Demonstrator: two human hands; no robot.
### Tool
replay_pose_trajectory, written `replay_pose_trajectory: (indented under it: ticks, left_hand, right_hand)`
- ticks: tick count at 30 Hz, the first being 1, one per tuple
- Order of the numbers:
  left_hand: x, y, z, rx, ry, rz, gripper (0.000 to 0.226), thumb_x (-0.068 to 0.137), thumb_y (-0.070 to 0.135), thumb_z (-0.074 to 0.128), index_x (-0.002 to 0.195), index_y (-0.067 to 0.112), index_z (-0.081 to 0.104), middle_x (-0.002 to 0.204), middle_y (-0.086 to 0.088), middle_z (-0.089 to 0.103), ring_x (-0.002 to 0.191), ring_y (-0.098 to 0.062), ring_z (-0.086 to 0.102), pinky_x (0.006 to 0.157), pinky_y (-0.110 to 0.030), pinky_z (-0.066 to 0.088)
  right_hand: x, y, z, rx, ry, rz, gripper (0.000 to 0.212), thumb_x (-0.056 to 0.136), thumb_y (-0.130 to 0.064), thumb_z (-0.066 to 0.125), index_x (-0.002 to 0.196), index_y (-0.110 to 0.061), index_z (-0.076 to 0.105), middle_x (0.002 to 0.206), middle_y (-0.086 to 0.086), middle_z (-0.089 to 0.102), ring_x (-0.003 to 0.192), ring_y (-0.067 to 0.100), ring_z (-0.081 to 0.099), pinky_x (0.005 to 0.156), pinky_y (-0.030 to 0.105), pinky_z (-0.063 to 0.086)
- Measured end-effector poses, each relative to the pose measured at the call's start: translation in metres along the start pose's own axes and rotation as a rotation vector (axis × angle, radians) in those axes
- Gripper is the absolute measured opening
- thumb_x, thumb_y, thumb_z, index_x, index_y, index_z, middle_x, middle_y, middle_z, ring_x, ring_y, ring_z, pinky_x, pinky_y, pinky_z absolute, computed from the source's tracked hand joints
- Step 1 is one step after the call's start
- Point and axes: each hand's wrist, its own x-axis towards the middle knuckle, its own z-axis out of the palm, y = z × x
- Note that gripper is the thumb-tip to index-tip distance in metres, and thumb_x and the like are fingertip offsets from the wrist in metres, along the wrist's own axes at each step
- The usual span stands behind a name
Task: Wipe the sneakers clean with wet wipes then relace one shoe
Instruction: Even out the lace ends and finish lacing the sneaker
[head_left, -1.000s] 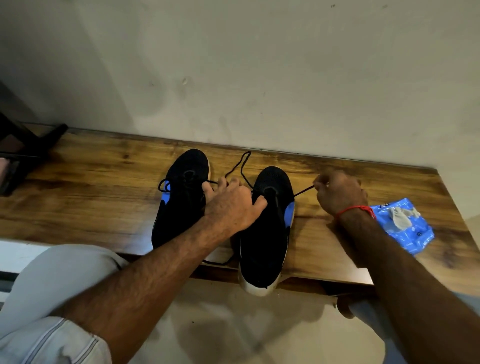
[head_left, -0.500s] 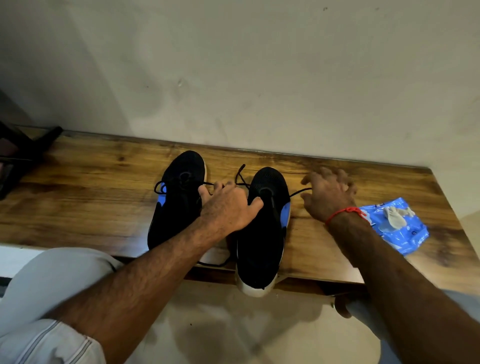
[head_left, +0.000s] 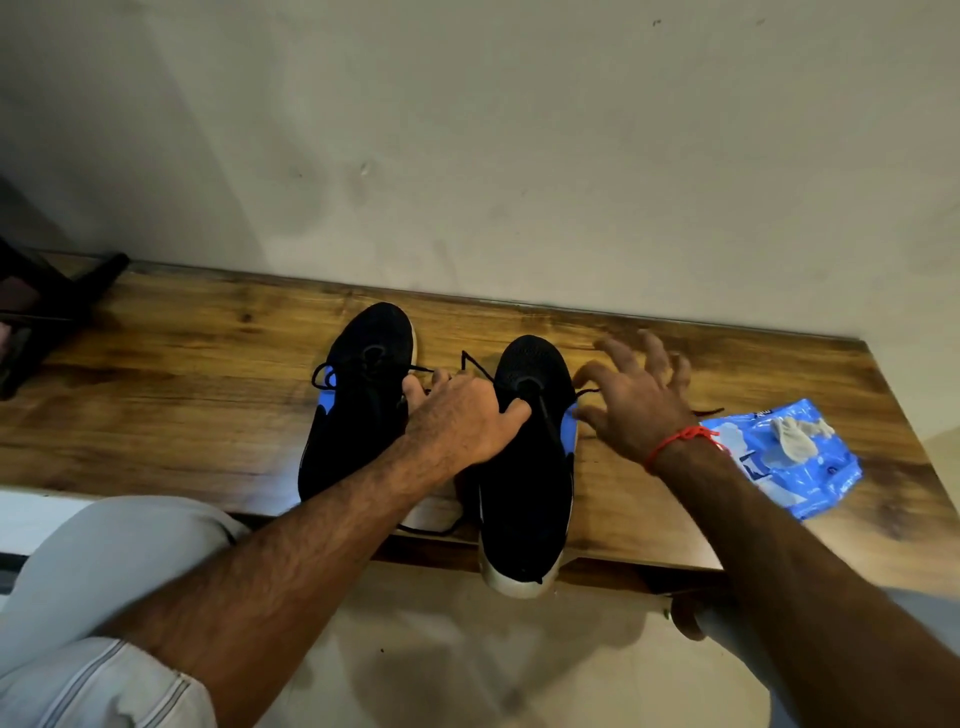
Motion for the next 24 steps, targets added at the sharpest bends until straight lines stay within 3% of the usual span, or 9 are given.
replay_pose_trajectory:
  ticks: [3,6,8,10,12,14,18,20,24]
  left_hand:
    - [0.001,0.000,0.002,-0.005,0.009,0.007,0.057,0.096,0.062,0.036,0.069,0.016,0.056,0.098,-0.002,0.056,0.118,-0.028,0.048,0.107,-0.063,0.026]
    - [0.001,0.001,0.003,-0.017,0.028,0.016,0.056,0.095,0.062,0.035,0.066,0.018,0.053,0.099,-0.002,0.056,0.118,-0.027,0.048,0.107,-0.062,0.025]
    - [0.001,0.000,0.003,-0.019,0.029,0.014,0.057,0.096,0.062,0.035,0.065,0.017,0.053,0.099,-0.002,0.055,0.117,-0.028,0.048,0.108,-0.062,0.024]
    - [0.001,-0.001,0.004,-0.012,0.021,0.015,0.058,0.096,0.063,0.034,0.065,0.017,0.051,0.102,-0.003,0.055,0.118,-0.028,0.047,0.109,-0.062,0.025]
    - [0.002,-0.001,0.006,-0.011,0.037,0.015,0.057,0.095,0.063,0.035,0.066,0.017,0.050,0.101,-0.003,0.055,0.116,-0.028,0.049,0.107,-0.059,0.028]
    - [0.003,-0.001,0.007,-0.008,0.046,0.013,0.056,0.095,0.063,0.036,0.067,0.017,0.053,0.098,-0.002,0.054,0.113,-0.027,0.050,0.106,-0.058,0.029]
    - [0.005,0.000,0.007,-0.029,0.045,0.013,0.057,0.094,0.063,0.037,0.065,0.017,0.055,0.094,-0.002,0.055,0.108,-0.027,0.052,0.105,-0.059,0.030]
    - [0.004,0.000,0.006,-0.018,0.030,0.012,0.057,0.095,0.062,0.036,0.065,0.018,0.054,0.096,-0.002,0.053,0.110,-0.028,0.051,0.105,-0.059,0.029]
    - [0.003,0.000,0.006,0.001,0.016,0.010,0.056,0.095,0.063,0.034,0.067,0.019,0.054,0.097,-0.001,0.050,0.113,-0.027,0.051,0.107,-0.058,0.028]
  right_hand:
    - [-0.002,-0.011,0.006,-0.086,-0.046,-0.036,0.029,0.096,-0.050,0.052,0.121,-0.037,0.058,0.157,-0.006,0.028,0.149,0.038,0.001,0.113,0.066,0.008]
    - [0.004,0.005,-0.002,-0.084,-0.051,0.217,0.027,0.096,-0.043,0.054,0.118,-0.029,0.062,0.147,-0.001,0.043,0.144,0.039,0.016,0.111,0.067,0.016]
    - [0.006,0.012,-0.006,-0.033,-0.018,0.328,0.028,0.094,-0.035,0.057,0.121,-0.026,0.060,0.148,0.003,0.042,0.144,0.040,0.016,0.112,0.067,0.015]
    - [0.004,0.004,-0.007,0.029,0.013,0.238,0.036,0.092,-0.032,0.058,0.127,-0.029,0.053,0.157,0.002,0.029,0.147,0.040,0.006,0.114,0.065,0.009]
    - [0.000,-0.010,-0.001,-0.002,0.031,0.033,0.040,0.093,-0.041,0.056,0.132,-0.033,0.049,0.163,-0.001,0.014,0.149,0.038,-0.005,0.115,0.065,0.004]
    - [-0.003,-0.021,0.007,-0.110,0.026,-0.077,0.034,0.095,-0.047,0.053,0.127,-0.034,0.054,0.162,-0.004,0.016,0.149,0.039,-0.005,0.114,0.066,0.004]
    - [0.004,0.000,-0.002,-0.094,0.053,0.191,0.025,0.096,-0.039,0.056,0.116,-0.028,0.064,0.145,-0.002,0.045,0.144,0.040,0.015,0.110,0.068,0.018]
    - [0.008,0.014,-0.009,-0.028,0.060,0.261,0.026,0.096,-0.037,0.057,0.119,-0.028,0.062,0.148,0.001,0.043,0.144,0.041,0.014,0.110,0.068,0.017]
    - [0.000,-0.012,0.003,-0.108,0.039,-0.083,0.036,0.094,-0.050,0.054,0.129,-0.041,0.054,0.161,-0.008,0.021,0.149,0.040,-0.004,0.114,0.065,0.005]
